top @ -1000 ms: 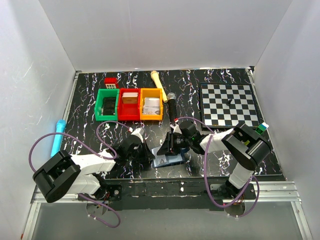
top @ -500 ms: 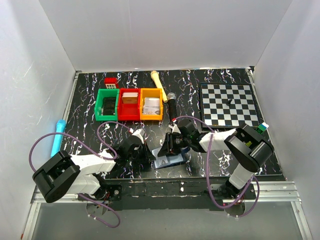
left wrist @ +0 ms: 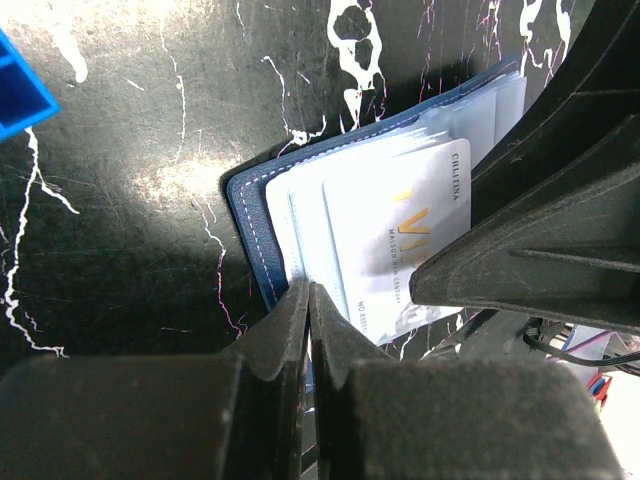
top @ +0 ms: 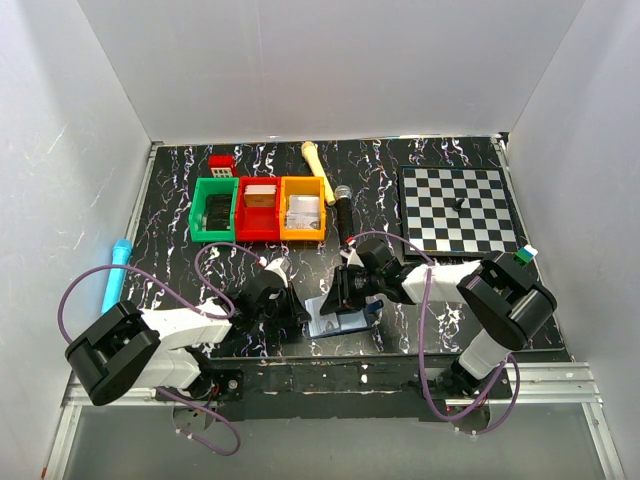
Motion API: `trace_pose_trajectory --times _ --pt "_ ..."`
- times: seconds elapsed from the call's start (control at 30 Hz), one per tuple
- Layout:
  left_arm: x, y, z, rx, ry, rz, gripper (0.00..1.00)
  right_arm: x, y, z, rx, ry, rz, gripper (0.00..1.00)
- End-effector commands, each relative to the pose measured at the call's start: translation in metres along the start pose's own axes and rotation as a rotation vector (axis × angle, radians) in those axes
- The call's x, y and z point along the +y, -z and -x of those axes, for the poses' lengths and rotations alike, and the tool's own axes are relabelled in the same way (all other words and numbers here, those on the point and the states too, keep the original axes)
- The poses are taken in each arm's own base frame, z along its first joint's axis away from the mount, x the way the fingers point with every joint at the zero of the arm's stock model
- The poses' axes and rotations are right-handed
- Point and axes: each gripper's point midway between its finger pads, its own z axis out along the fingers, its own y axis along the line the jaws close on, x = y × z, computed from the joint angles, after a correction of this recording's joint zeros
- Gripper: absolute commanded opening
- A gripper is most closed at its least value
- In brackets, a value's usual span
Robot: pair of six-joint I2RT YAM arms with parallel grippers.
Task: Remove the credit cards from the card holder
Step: Remove the credit card from the card holder.
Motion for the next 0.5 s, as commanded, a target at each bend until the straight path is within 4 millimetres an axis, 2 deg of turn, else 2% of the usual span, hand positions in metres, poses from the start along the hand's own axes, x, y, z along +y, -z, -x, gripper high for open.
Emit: trace_pose_trajectory --times 0.0,0.47 --pt "0.0409 0.0025 -0.0271 0.091 -0.012 0.156 0.0 0.0101 0.0078 0.0112 -0.032 0.038 0.008 0.36" --pt "0.0487 0.0017 -0.0331 0.106 0.001 0.179 0.0 0.0051 0.0159 0.0126 -0.052 0.03 0.012 0.34"
